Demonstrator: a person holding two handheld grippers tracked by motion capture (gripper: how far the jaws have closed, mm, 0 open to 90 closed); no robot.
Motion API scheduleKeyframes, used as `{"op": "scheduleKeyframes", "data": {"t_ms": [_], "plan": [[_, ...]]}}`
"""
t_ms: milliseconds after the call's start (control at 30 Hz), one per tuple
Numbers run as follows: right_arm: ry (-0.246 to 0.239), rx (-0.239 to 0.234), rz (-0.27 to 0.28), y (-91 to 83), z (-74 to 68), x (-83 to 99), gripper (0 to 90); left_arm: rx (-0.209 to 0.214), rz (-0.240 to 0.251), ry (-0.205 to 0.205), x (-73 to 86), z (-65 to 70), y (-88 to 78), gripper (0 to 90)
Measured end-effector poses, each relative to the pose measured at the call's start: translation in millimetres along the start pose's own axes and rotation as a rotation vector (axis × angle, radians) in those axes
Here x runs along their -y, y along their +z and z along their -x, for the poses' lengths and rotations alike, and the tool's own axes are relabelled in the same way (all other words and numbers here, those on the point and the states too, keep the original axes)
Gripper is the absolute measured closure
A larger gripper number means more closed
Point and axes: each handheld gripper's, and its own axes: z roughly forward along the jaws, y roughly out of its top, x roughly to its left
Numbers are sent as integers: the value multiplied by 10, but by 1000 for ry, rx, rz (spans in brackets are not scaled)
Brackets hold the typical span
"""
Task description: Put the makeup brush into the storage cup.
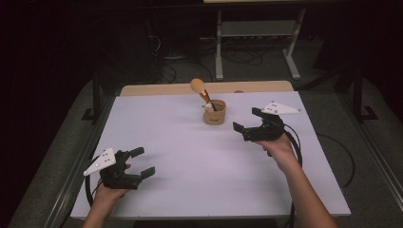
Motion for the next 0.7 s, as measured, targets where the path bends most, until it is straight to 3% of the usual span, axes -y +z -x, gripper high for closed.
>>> {"op": "scheduleKeyframes", "data": {"t_ms": [67, 233, 500, 700], "plan": [[-7, 2, 27, -34, -15, 30, 21, -1, -1, 1, 0, 0, 0, 105], [3, 1, 9, -118, -26, 77, 21, 0, 0, 1, -1, 3, -4, 105], [-4, 4, 56, -265, -53, 76, 21, 1, -10, 13, -4, -2, -2, 105], [0, 11, 43, -352, -61, 155, 21, 2, -9, 12, -4, -2, -2, 105]]}}
